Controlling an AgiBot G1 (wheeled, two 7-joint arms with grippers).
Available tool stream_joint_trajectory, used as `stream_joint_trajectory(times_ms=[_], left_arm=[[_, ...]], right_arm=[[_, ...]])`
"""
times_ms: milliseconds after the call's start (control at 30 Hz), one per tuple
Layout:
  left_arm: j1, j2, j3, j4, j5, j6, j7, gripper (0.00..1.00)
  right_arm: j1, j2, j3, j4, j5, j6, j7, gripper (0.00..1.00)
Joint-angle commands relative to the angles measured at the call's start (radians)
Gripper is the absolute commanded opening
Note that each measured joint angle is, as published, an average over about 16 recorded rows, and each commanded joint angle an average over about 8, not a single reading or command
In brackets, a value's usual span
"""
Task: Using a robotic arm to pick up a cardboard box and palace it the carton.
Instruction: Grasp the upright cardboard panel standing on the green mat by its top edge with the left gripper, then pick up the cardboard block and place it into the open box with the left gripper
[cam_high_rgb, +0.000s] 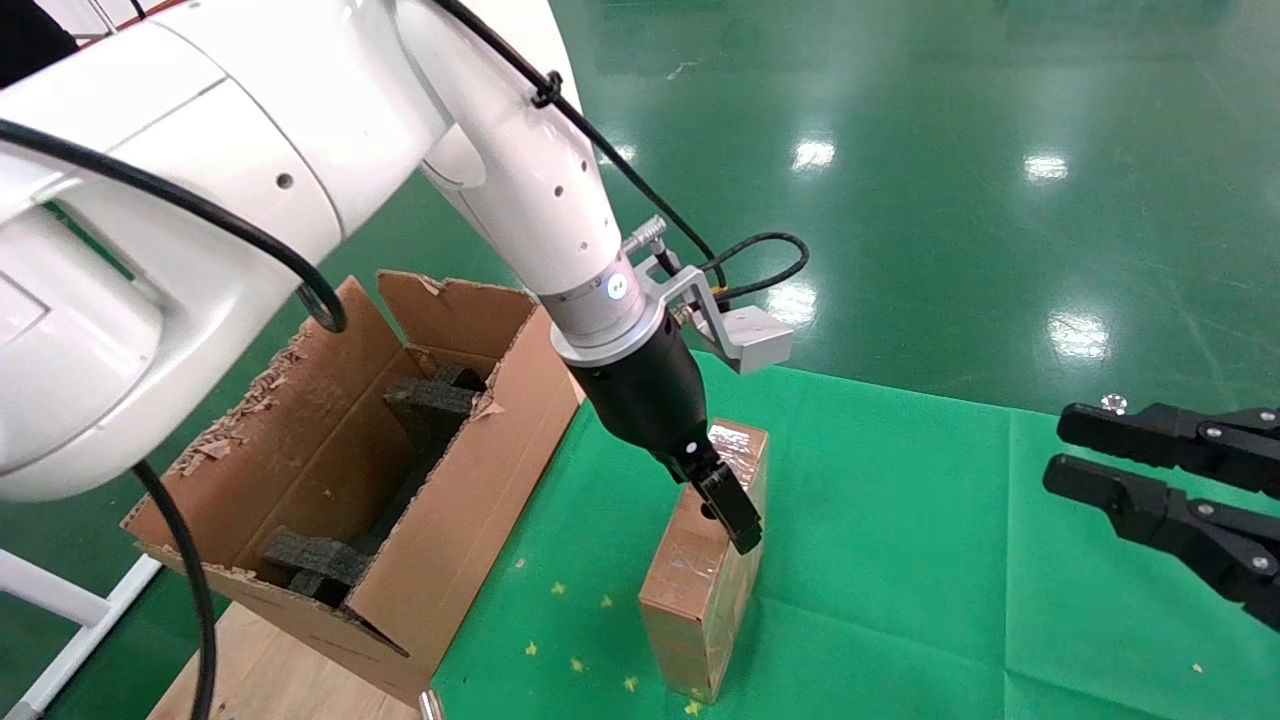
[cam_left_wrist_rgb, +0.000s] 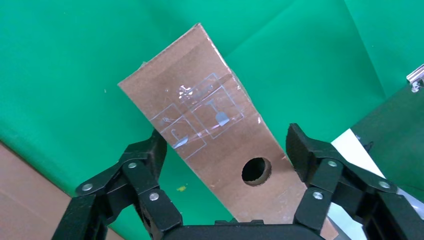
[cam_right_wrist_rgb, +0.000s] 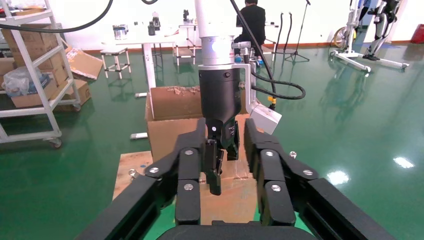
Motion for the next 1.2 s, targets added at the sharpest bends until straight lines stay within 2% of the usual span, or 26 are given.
stream_joint_trajectory(times_ms=[33, 533, 733, 933, 1200], left_arm=[[0.000, 0.000, 0.000, 0.000, 0.000, 0.001, -0.001, 0.00], [0.000, -0.004, -0.002, -0.002, -0.001, -0.001, 0.000, 0.00], [-0.015, -0.032, 0.000, -0.020, 0.000, 0.004, 0.025, 0.00], [-0.094, -0.128, -0.015, -0.042, 0.017, -0.017, 0.063, 0.00], [-0.263, -0.337, -0.070, -0.092, 0.047, -0.092, 0.145, 0.00]], right_arm=[[0.000, 0.000, 0.000, 0.000, 0.000, 0.000, 0.000, 1.00], [0.000, 0.000, 0.000, 0.000, 0.000, 0.000, 0.000, 1.00], [0.000, 0.000, 0.000, 0.000, 0.000, 0.000, 0.000, 1.00], [0.000, 0.000, 0.000, 0.000, 0.000, 0.000, 0.000, 1.00], [0.000, 0.000, 0.000, 0.000, 0.000, 0.000, 0.000, 1.00]])
